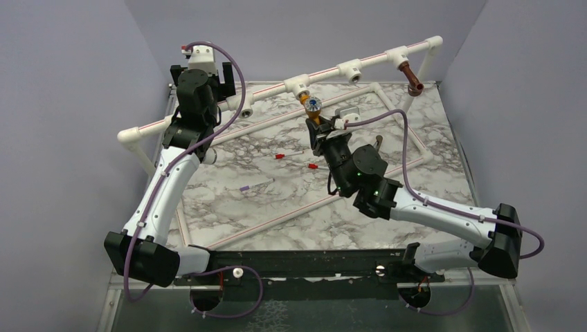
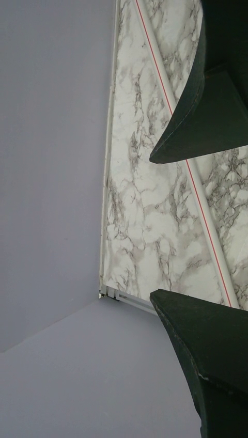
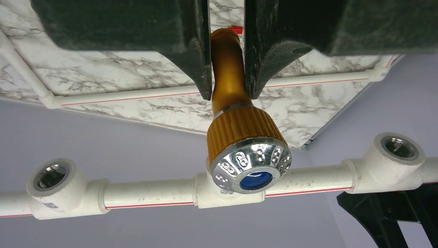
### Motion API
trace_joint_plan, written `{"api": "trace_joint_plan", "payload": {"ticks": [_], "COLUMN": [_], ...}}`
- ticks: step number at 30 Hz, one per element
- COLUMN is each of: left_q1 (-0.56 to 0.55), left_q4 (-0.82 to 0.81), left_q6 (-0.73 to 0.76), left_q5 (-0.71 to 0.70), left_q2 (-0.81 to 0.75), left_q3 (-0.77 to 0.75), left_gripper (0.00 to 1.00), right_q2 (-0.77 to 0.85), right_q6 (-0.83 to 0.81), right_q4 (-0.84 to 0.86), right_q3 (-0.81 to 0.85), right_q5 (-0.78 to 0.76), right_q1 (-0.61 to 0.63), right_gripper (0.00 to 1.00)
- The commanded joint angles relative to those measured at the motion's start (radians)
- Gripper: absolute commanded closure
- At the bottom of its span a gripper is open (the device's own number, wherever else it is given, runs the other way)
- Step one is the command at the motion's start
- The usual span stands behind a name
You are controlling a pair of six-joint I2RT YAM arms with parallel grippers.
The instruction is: Install the water faucets
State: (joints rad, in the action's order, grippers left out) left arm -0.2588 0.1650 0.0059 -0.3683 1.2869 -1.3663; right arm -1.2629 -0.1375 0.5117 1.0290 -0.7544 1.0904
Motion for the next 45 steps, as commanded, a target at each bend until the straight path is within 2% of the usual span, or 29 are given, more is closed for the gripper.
{"api": "trace_joint_plan", "payload": {"ticks": [1, 13, 25, 39, 41, 45], "left_q1": [-0.050, -0.049, -0.050, -0.049, -0.050, -0.050], "left_q4": [0.102, 0.100, 0.100, 0.102, 0.102, 0.102], "left_q6": [-0.017, -0.017, -0.017, -0.012, -0.012, -0.015], "left_q5": [0.043, 0.043, 0.043, 0.034, 0.037, 0.039], "left_q2": [0.009, 0.009, 0.009, 0.015, 0.018, 0.019], "left_q3": [0.042, 0.044, 0.047, 0.047, 0.046, 0.047], "left_gripper": [0.07, 0.07, 0.07, 0.07, 0.07, 0.07], "right_q2": [0.009, 0.052, 0.078, 0.089, 0.101, 0.122], "right_q6": [0.257, 0.428, 0.157, 0.021, 0.071, 0.312], "right_q4": [0.064, 0.006, 0.084, 0.157, 0.113, -0.049], "right_q3": [0.006, 0.017, -0.024, -0.043, -0.040, -0.022], "right_q5": [-0.036, -0.075, -0.145, -0.195, -0.186, -0.110], "right_q1": [-0.050, -0.067, -0.067, -0.074, -0.088, -0.151], "right_gripper": [0.99, 0.99, 0.99, 0.99, 0.99, 0.99]}}
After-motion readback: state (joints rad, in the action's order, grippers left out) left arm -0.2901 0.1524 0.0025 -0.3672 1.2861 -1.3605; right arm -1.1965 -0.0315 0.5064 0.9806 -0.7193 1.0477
